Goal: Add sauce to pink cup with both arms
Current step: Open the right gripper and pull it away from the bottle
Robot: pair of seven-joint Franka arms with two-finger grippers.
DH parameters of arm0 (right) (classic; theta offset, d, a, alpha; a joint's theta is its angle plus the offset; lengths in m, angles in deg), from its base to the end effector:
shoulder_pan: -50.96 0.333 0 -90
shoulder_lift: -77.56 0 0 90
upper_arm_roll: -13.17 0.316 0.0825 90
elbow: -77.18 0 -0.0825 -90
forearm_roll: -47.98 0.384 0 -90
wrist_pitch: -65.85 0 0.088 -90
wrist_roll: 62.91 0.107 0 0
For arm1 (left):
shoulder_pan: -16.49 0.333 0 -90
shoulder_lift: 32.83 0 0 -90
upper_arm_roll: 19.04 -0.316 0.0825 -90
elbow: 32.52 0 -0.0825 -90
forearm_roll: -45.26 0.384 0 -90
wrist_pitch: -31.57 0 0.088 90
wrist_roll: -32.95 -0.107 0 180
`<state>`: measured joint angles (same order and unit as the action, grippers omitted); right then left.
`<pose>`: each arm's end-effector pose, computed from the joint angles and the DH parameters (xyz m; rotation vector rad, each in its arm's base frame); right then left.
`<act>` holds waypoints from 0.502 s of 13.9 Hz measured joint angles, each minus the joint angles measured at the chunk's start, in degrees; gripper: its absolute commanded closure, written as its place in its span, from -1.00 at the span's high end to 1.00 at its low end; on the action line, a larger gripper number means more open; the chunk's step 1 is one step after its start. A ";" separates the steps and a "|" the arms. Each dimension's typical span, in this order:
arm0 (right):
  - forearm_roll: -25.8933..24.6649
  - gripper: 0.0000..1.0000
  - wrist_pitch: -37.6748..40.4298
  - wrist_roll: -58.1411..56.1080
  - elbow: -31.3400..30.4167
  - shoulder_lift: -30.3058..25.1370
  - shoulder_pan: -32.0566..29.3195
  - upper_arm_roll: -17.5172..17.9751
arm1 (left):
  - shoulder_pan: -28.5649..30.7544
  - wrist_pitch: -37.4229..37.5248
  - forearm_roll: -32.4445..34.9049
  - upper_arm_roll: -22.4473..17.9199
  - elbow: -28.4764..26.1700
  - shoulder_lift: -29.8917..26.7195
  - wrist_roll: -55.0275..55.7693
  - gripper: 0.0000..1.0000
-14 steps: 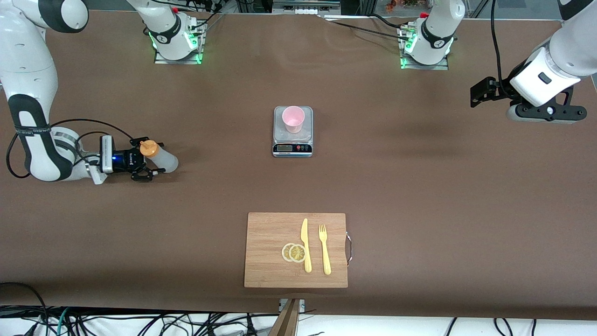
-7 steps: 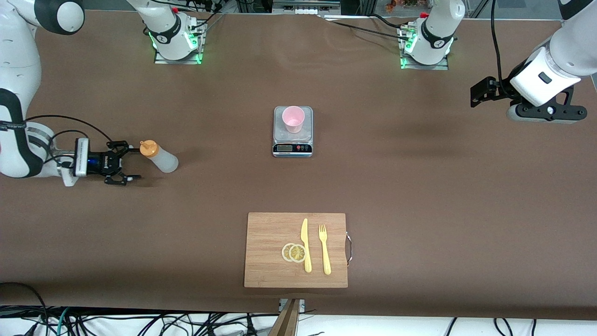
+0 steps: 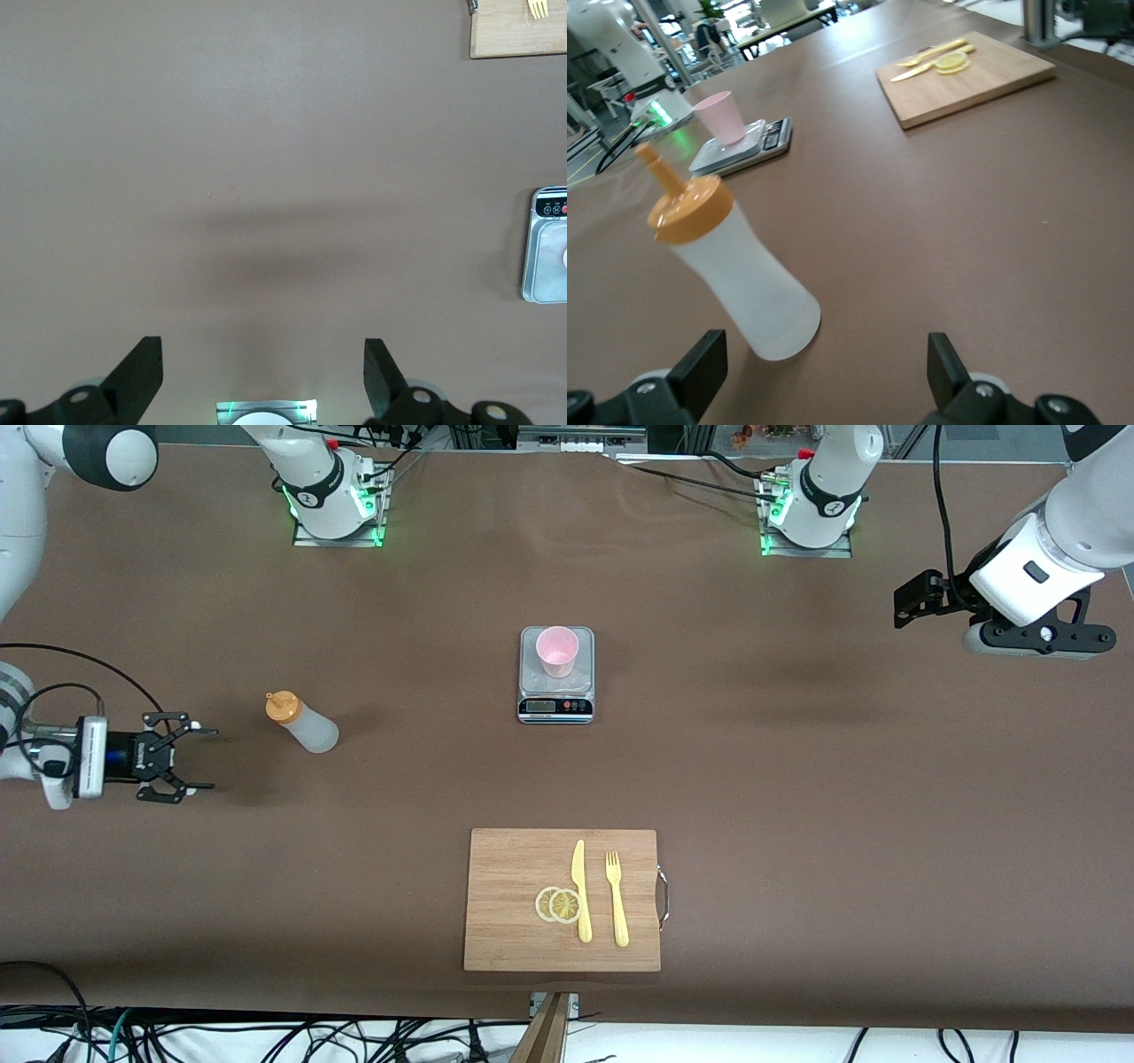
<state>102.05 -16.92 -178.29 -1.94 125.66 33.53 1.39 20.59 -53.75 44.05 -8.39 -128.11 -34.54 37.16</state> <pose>0.6334 -0.2148 0.2105 -1.7599 -1.2655 -0.6117 0.5291 -0.0645 0.5885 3.1305 -0.0634 -0.2364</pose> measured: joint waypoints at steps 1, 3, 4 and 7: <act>-0.02 1.00 -0.07 4.09 1.76 -0.02 0.50 0.02 | 0.00 0.01 0.00 0.00 0.01 0.01 0.00 1.00; -0.04 1.00 -0.36 13.68 5.47 -0.20 2.44 0.03 | 0.00 0.02 0.00 0.00 0.02 0.03 0.00 1.00; -0.35 1.00 -0.70 18.90 7.20 -0.45 3.83 0.05 | 0.00 0.03 0.00 0.00 0.03 0.04 0.00 1.00; -3.61 1.00 -2.12 34.83 12.68 -1.29 8.92 0.12 | 0.00 0.03 0.00 0.01 0.05 0.04 0.00 1.00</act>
<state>98.44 -19.04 -143.46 10.74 124.36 42.45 1.51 20.59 -53.72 44.05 -8.38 -128.07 -34.50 37.16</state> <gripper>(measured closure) 0.000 0.000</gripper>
